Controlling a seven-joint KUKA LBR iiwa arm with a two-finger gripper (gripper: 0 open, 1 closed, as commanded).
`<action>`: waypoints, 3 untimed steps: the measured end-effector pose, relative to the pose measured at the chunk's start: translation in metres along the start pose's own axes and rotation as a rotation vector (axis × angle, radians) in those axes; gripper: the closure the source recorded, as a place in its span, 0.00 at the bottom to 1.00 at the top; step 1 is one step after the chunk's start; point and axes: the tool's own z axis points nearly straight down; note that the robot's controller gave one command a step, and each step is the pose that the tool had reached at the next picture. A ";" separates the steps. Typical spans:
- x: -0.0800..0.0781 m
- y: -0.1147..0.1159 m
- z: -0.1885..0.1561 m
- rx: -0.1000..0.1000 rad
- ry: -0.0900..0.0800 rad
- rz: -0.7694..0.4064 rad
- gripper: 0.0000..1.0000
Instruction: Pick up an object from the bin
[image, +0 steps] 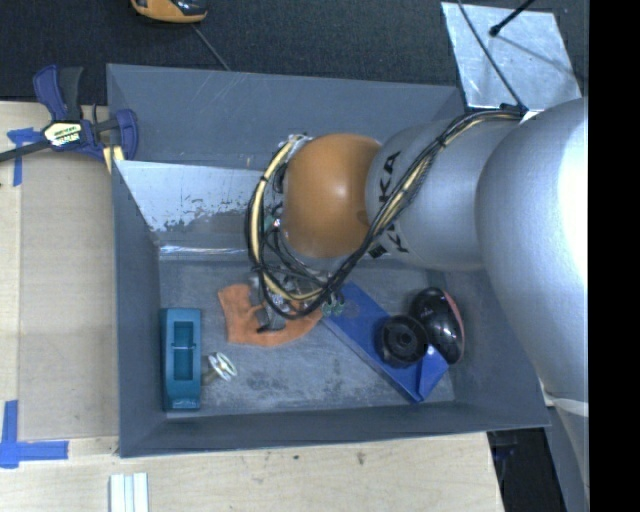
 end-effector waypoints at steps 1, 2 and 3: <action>0.000 0.000 0.000 0.000 0.000 0.000 1.00; -0.004 -0.010 -0.102 0.000 0.000 0.040 1.00; -0.004 -0.010 -0.102 0.000 0.000 0.041 1.00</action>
Offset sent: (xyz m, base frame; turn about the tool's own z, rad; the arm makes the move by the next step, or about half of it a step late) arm 0.0049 -0.0088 0.1012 0.0396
